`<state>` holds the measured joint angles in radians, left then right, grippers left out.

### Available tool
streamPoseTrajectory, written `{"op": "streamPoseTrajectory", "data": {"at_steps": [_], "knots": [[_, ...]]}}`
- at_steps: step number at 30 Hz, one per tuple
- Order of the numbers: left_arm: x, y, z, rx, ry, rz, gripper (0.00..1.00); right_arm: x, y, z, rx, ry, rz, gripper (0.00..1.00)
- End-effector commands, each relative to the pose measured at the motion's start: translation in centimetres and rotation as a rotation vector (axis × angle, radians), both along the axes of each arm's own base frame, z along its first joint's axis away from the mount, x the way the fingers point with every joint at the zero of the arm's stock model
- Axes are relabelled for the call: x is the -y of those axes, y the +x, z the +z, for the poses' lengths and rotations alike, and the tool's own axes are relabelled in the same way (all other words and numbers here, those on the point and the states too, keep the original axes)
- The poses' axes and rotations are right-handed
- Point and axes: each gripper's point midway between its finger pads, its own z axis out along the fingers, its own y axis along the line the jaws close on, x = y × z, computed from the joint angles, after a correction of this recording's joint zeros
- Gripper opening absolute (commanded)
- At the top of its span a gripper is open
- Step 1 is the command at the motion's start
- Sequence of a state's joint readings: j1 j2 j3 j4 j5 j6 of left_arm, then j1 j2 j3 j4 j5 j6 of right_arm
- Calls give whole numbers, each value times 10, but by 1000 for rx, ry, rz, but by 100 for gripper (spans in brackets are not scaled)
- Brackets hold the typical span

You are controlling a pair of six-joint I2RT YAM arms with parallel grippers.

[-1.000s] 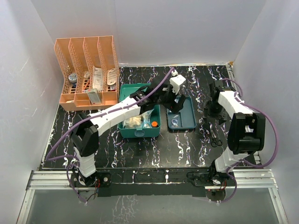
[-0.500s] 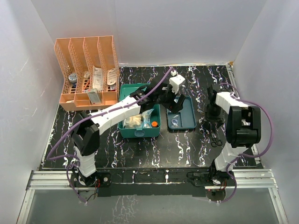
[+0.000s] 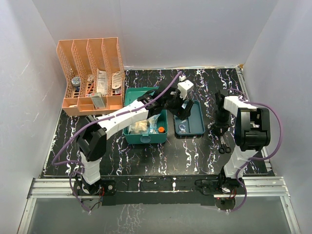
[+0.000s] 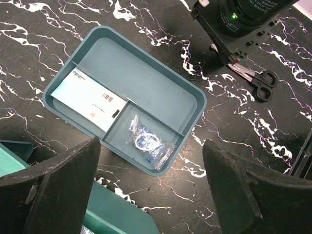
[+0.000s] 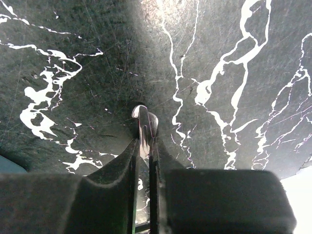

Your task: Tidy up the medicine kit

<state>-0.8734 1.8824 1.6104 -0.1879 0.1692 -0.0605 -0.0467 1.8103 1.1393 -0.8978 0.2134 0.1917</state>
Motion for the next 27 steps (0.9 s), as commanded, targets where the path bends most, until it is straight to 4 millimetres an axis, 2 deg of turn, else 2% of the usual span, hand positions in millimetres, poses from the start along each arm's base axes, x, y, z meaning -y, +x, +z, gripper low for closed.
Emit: {"op": "streamPoseTrajectory", "data": {"at_steps": [1, 7, 22, 27], "knots": [[3, 3, 21, 24, -39, -7, 84, 2, 16, -15, 21, 0, 0, 2], [2, 6, 19, 21, -35, -3, 84, 3, 45, -15, 54, -1, 1, 0], [0, 17, 17, 28, -14, 9, 84, 1, 157, -2, 225, 30, -41, 0], [0, 20, 16, 25, -3, 15, 84, -3, 181, -10, 272, 56, -68, 0]]}}
